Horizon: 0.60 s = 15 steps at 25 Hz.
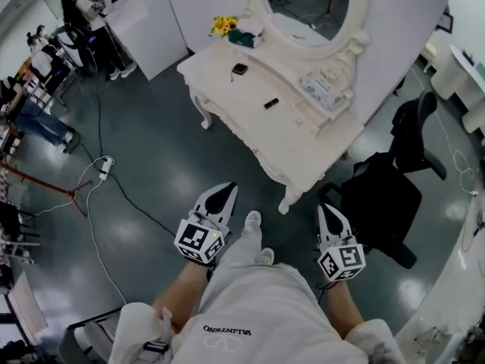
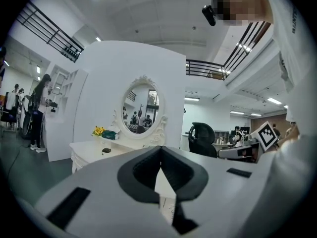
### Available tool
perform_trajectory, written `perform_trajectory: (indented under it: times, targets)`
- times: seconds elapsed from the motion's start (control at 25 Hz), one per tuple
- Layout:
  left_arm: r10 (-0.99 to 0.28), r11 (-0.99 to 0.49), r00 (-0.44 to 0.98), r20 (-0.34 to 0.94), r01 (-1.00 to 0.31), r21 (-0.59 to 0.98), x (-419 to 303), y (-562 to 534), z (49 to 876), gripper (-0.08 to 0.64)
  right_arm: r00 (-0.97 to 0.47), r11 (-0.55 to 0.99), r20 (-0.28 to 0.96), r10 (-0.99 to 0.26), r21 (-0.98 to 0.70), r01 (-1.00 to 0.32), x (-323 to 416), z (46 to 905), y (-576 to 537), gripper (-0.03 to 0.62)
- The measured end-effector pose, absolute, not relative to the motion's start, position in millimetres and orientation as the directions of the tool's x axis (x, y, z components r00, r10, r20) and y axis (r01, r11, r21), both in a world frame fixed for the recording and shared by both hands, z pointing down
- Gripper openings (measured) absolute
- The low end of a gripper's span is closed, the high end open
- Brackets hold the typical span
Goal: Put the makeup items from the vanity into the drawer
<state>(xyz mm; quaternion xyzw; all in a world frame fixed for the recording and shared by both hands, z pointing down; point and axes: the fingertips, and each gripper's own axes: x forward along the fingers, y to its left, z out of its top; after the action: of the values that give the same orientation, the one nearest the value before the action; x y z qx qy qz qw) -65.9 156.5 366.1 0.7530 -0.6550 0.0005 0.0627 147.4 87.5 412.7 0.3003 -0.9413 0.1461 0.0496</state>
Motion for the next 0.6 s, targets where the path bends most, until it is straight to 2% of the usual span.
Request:
perform_trajectory:
  times: [0.6]
  targets:
    - [-0.965, -0.226, 0.239, 0.11, -0.967, 0.113, -113, 33, 393, 0.002, -0.777, 0.741, 0.237, -0.584, -0.235, -0.629, 88, 426, 3, 0.011]
